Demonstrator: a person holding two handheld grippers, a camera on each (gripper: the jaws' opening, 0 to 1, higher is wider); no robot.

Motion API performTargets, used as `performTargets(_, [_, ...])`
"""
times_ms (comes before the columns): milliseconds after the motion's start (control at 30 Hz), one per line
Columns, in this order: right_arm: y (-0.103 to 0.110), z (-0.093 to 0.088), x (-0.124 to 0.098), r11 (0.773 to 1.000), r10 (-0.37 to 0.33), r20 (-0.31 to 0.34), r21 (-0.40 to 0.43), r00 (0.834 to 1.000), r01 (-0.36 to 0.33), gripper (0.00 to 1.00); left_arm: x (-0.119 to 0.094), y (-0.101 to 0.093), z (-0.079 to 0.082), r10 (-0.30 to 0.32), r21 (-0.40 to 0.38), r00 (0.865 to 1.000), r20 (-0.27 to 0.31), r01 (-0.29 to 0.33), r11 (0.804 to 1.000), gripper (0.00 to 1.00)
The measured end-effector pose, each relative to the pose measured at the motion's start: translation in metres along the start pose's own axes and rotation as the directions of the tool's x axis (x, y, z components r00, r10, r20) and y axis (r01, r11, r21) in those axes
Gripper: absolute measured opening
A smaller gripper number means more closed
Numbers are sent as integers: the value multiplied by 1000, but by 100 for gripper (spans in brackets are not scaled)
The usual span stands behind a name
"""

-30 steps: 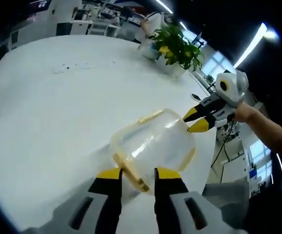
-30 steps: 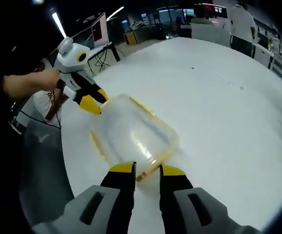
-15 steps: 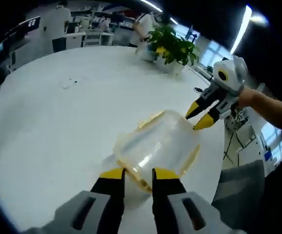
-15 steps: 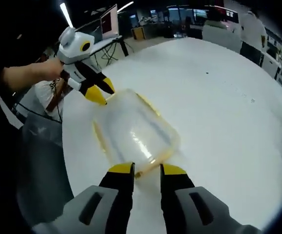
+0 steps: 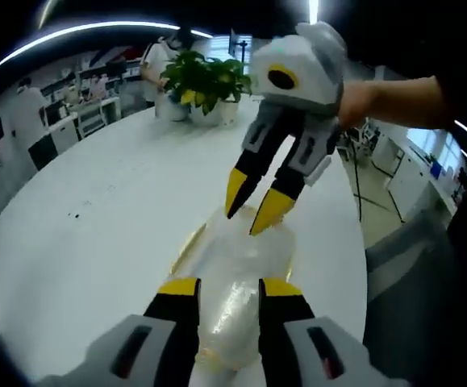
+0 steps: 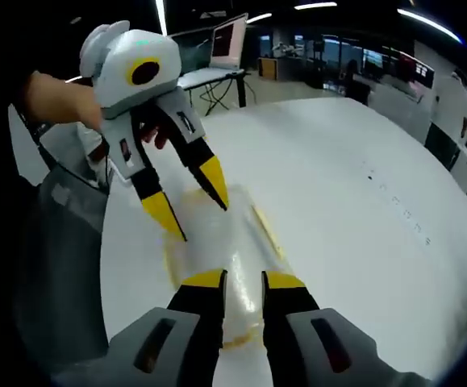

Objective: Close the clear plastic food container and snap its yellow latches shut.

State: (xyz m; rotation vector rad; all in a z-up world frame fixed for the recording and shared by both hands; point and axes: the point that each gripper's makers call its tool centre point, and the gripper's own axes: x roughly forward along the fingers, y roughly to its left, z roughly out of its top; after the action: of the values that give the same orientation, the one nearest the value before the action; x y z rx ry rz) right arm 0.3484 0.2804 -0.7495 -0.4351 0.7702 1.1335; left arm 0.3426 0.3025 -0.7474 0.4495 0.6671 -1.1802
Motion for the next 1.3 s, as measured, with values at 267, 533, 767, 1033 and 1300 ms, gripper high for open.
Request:
performTargets(267, [1, 10, 15, 999, 4, -23, -47, 1000, -5, 20, 3, -10, 6, -36, 84, 999, -18, 38, 996, 23])
performTargets(533, [-6, 9, 19, 996, 2, -61, -89, 998, -8, 21, 4, -11, 3, -52, 77, 998, -24, 54, 996, 26])
performTargets(767, [-15, 15, 21, 993, 11, -82, -116, 997, -21, 22, 9, -21, -2, -71, 94, 997, -40, 75, 993, 34])
performTargets(1033, [-21, 16, 26, 988, 54, -134, -134, 989, -72, 23, 11, -19, -3, -47, 135, 998, -44, 52, 989, 40])
performTargets(1300, [-24, 12, 30, 979, 113, -213, -141, 971, -145, 25, 17, -23, -10, -30, 201, 997, -77, 45, 979, 44])
